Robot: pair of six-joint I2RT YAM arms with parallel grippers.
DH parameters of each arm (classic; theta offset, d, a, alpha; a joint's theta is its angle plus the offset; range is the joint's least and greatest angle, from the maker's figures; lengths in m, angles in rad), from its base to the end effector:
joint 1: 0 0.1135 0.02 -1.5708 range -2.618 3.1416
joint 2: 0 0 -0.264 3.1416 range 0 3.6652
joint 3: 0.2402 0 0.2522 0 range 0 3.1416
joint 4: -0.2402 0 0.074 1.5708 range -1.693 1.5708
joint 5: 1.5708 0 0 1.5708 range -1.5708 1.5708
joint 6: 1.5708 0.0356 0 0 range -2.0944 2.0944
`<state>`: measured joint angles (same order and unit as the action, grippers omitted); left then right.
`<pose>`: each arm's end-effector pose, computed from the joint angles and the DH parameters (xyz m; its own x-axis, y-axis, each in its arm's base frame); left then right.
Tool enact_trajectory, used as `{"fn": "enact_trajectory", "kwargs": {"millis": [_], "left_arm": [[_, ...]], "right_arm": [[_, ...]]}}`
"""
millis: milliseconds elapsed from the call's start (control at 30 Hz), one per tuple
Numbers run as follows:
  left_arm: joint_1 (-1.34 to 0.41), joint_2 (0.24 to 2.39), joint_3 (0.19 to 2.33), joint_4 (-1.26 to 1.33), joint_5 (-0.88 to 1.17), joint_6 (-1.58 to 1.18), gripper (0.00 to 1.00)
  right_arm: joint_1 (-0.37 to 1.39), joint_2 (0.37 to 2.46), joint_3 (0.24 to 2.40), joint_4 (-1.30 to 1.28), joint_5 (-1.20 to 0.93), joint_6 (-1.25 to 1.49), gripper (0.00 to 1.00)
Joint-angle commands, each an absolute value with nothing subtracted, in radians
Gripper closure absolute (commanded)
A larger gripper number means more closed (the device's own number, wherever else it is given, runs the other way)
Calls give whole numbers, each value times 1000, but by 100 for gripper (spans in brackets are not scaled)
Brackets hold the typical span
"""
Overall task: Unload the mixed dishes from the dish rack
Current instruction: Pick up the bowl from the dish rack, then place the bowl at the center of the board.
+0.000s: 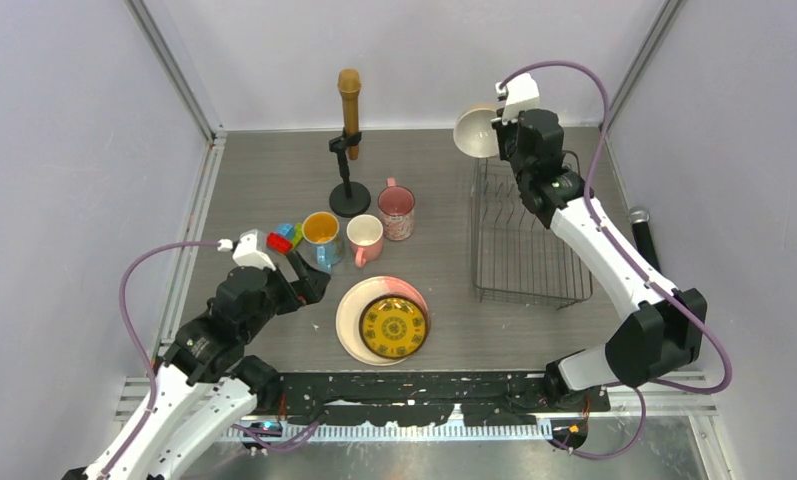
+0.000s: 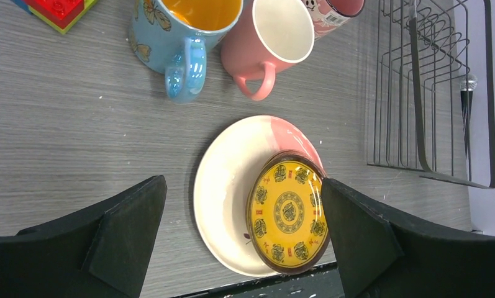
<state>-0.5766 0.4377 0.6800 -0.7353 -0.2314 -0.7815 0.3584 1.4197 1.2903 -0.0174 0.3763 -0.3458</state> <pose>0.0883 -0.0477 0.2910 -0.5361 -0.4691 -0.7018 -0.0230 0.8391 -0.5434 0.3201 0.1059 0.3867 -0.1337 -0.3867 -0.9125 -0.0331 0.9220 -0.3859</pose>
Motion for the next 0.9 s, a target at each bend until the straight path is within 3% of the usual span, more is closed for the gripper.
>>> {"fn": "enact_trajectory", "kwargs": {"millis": [0, 200, 567, 867], "left_arm": [[-578, 490, 720, -649, -210, -758, 1], [-578, 557, 747, -564, -172, -741, 1], [-577, 704, 737, -377, -40, -768, 1], [-578, 819, 763, -350, -5, -770, 1]], "right_arm": [[364, 1360, 1381, -209, 131, 156, 100], [374, 1353, 1304, -261, -232, 455, 100], [554, 1413, 1275, -509, -120, 558, 100], [686, 1544, 1338, -640, -84, 473, 100]]}}
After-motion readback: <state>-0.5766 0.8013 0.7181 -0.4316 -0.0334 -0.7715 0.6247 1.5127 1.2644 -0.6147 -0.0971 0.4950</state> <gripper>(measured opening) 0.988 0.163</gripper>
